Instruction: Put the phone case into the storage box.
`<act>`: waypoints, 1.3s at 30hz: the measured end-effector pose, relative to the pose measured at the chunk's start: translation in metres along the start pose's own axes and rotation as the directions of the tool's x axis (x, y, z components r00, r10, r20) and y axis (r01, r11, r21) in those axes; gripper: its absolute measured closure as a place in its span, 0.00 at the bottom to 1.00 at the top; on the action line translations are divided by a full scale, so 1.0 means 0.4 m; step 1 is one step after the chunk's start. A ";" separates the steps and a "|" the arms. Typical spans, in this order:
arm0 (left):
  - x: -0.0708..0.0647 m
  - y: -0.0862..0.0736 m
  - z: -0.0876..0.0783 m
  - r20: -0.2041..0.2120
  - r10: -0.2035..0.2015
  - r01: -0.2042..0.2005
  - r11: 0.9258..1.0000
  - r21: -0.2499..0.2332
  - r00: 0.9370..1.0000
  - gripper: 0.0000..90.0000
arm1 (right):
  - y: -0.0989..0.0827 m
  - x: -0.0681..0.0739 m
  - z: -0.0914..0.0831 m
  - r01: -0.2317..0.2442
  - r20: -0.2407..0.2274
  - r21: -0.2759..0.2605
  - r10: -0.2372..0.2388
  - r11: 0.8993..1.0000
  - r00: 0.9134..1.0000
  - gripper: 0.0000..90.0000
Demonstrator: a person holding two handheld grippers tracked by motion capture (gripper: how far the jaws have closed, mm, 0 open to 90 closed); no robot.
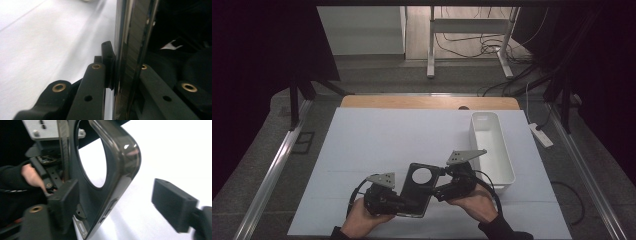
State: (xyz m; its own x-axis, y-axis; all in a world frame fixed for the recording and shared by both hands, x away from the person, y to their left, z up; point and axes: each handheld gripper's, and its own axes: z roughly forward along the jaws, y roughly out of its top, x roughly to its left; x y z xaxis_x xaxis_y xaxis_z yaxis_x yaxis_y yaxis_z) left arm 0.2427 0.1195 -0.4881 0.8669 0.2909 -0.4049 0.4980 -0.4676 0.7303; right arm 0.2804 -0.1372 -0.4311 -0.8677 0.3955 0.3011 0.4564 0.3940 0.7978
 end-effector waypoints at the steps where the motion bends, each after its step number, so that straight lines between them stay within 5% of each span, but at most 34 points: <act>1: 0.000 -0.001 0.000 -0.012 -0.002 0.002 1.000 -0.001 1.000 0.95 | 0.000 0.000 -0.001 0.006 0.015 -0.004 -0.006 1.000 1.000 0.22; 10: 0.002 -0.002 -0.006 -0.121 -0.027 0.026 1.000 -0.005 0.992 0.95 | 0.003 -0.004 -0.006 0.023 0.101 -0.006 -0.022 1.000 0.995 0.08; 22: 0.006 -0.005 -0.008 -0.249 -0.048 0.054 0.998 0.018 0.967 0.95 | 0.007 -0.007 -0.014 0.026 0.214 -0.018 -0.022 1.000 0.976 0.00; 39: 0.001 -0.006 -0.003 -0.212 -0.039 0.046 0.999 0.026 0.976 0.95 | 0.023 -0.008 -0.036 0.001 0.247 -0.028 0.006 1.000 0.969 0.00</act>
State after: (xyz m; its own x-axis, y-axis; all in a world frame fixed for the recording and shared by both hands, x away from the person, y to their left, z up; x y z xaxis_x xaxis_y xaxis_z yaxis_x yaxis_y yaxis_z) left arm 0.2419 0.1218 -0.4895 0.8219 0.4797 -0.3072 0.5376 -0.4752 0.6965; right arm 0.2846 -0.1467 -0.4170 -0.7897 0.5902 0.1676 0.4499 0.3713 0.8122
